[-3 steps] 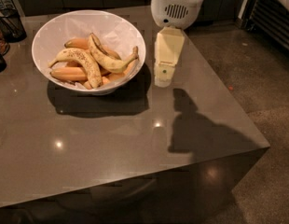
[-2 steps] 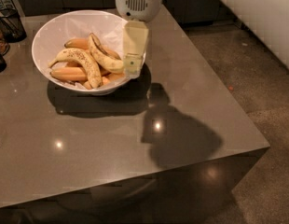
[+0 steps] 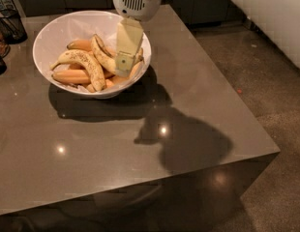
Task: Pick banana from white bowl
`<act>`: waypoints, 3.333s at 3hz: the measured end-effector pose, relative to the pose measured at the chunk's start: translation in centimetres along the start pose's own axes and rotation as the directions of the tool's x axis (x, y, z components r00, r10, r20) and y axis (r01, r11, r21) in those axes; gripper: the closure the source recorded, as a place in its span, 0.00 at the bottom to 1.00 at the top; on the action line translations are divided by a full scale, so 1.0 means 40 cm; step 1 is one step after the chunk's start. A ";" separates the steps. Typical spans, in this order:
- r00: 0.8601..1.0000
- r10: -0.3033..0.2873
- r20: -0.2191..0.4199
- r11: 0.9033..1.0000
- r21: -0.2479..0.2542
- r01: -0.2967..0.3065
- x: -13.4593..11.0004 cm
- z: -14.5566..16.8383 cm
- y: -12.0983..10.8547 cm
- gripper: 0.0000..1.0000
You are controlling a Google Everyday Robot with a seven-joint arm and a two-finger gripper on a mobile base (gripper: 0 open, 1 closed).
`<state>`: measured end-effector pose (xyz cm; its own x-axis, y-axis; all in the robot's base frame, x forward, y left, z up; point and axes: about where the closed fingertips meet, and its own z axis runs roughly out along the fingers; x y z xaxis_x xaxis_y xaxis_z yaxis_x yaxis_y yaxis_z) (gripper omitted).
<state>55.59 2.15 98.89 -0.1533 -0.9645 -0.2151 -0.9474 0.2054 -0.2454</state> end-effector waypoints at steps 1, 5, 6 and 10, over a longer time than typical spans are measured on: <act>0.999 0.037 0.031 0.999 -0.030 -0.036 -0.045 0.016 0.008 0.00; 0.996 0.089 -0.005 0.994 -0.070 -0.089 -0.104 0.119 0.031 0.02; 0.992 0.122 -0.017 0.989 -0.081 -0.123 -0.092 0.142 0.014 0.18; 0.991 0.127 -0.047 0.983 -0.130 -0.132 -0.075 0.220 -0.003 0.62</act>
Offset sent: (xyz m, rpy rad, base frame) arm 0.0025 0.0144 -0.0022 0.0420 0.0210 -0.0231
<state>58.63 6.48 91.27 -0.2855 -0.9373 -0.2000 -0.9473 0.3077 -0.0895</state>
